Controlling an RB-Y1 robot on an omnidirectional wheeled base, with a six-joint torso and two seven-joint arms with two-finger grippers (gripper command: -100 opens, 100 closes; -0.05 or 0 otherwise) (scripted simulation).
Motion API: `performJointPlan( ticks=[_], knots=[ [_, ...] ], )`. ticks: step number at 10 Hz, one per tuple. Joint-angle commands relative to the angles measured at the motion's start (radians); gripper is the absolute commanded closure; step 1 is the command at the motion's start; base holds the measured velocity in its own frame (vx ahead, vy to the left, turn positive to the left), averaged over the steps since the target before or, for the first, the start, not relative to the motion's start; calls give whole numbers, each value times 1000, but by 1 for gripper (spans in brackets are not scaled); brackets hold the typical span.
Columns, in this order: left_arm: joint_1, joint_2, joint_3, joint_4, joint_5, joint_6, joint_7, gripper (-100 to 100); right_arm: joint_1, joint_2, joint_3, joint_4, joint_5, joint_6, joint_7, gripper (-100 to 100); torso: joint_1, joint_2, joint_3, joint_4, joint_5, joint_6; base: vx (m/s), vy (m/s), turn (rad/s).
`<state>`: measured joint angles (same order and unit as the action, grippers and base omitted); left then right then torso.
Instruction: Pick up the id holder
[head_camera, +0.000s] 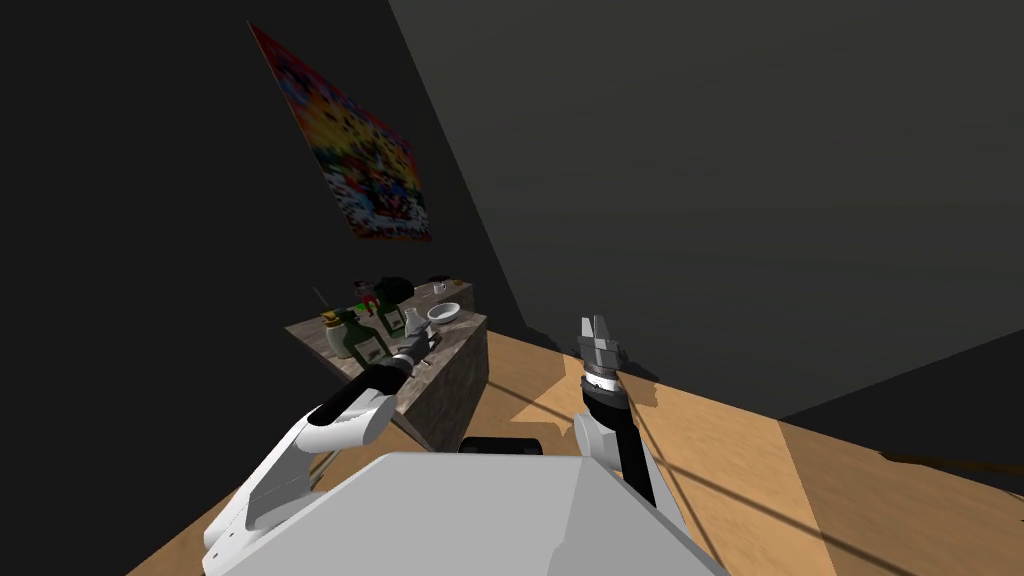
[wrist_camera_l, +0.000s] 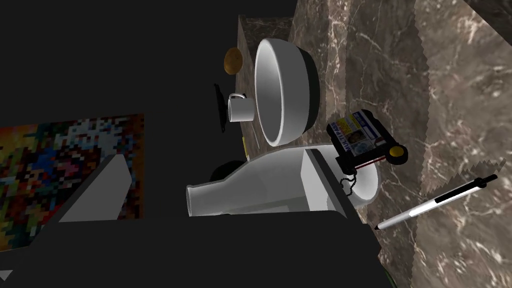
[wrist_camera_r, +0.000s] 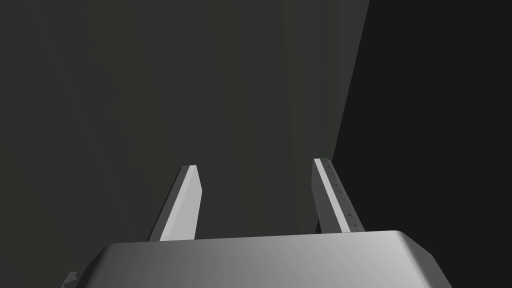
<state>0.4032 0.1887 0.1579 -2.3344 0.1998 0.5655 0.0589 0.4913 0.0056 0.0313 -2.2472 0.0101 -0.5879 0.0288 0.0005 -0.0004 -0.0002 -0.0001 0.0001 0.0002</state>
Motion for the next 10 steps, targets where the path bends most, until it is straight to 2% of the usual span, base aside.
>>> performJointPlan(
  ticks=[1,2,3,4,5,10],
  knots=[
    [-8,2,8,3,3,44,0,-100,0,0,0,0,0,0,0,0,0,0,0,0,0,0,4,9,-24],
    [-11,9,23,4,13,71,1,-100,0,0,0,0,0,0,0,0,0,0,0,0,0,0,6,11,-47],
    [-11,9,23,4,13,94,1,-100,0,0,0,0,0,0,0,0,0,0,0,0,0,0,7,12,-27],
    [-13,15,37,6,22,121,1,-100,0,0,0,0,0,0,0,0,0,0,0,0,0,0,10,16,-55],
    [-13,15,37,6,22,150,1,-100,0,0,0,0,0,0,0,0,1,0,0,0,0,0,7,14,-28],
    [-18,38,80,14,51,285,0,-100,0,0,0,0,0,0,0,0,1,-1,0,0,0,0,11,17,-53]
  ],
)
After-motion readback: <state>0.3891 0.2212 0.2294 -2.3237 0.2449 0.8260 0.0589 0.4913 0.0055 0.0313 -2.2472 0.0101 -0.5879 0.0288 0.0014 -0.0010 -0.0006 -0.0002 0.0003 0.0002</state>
